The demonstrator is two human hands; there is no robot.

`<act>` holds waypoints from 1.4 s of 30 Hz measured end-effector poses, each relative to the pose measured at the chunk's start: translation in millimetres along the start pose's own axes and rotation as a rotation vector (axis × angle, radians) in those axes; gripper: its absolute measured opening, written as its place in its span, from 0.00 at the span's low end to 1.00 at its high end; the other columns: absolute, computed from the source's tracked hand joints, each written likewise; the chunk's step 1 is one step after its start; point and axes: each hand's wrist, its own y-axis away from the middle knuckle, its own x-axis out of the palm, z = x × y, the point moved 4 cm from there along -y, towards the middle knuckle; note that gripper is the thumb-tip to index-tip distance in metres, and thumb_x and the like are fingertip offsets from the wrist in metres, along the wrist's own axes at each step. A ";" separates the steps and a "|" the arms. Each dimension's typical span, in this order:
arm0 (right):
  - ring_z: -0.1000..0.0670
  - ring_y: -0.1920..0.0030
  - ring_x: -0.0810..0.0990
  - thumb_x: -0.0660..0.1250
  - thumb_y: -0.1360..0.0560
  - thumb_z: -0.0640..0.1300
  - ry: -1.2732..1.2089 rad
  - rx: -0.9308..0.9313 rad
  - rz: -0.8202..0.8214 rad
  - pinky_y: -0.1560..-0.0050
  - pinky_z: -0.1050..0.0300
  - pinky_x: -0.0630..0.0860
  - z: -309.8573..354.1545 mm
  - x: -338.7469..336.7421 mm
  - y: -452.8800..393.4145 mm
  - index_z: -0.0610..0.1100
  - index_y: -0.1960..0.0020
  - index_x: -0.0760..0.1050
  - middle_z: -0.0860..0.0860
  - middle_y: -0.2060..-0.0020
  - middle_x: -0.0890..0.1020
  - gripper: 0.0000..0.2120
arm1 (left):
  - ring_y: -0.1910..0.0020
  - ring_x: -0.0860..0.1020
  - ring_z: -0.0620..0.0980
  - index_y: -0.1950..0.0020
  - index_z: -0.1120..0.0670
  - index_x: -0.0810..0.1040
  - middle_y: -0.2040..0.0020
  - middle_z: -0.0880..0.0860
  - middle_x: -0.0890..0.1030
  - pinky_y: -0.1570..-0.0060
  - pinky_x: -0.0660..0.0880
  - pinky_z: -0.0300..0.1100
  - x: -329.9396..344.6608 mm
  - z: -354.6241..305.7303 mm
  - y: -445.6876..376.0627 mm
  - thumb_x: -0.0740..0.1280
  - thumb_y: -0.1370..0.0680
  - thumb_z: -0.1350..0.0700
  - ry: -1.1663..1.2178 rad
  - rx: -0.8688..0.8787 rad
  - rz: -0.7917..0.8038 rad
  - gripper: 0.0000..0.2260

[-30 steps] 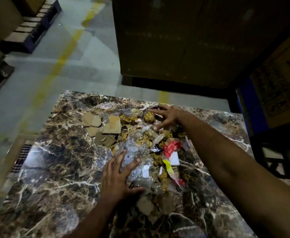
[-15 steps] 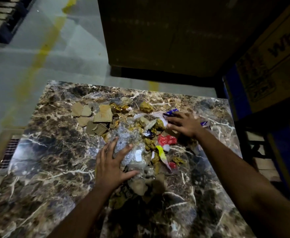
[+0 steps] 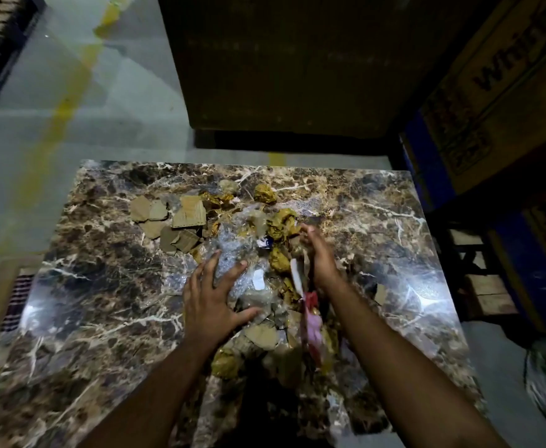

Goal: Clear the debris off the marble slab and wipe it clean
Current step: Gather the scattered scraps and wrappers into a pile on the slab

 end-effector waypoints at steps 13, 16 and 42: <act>0.54 0.25 0.58 0.65 0.20 0.58 0.827 -0.553 0.004 0.30 0.50 0.53 17.3 75.7 59.3 0.58 0.21 0.63 0.55 0.21 0.56 0.28 | 0.22 0.52 0.60 0.22 0.32 0.53 0.18 0.49 0.47 0.26 0.55 0.66 7.6 6.9 -1.9 0.64 0.36 0.20 -0.003 0.011 0.028 0.46; 0.47 0.22 0.54 0.62 0.19 0.61 0.989 -0.556 0.029 0.26 0.47 0.50 9.4 84.7 62.4 0.59 0.19 0.56 0.53 0.20 0.55 0.31 | 0.21 0.51 0.59 0.21 0.38 0.54 0.18 0.49 0.46 0.25 0.52 0.64 10.9 11.3 -3.6 0.60 0.36 0.19 -0.021 0.026 0.045 0.48; 0.36 0.19 0.46 0.49 0.17 0.65 1.355 -0.388 0.046 0.23 0.28 0.47 -17.1 105.2 57.4 0.59 0.18 0.42 0.50 0.18 0.50 0.31 | 0.34 0.67 0.30 0.23 0.41 0.60 0.25 0.48 0.66 0.37 0.72 0.46 -59.5 75.7 11.8 0.62 0.22 0.43 0.970 -0.137 -0.235 0.28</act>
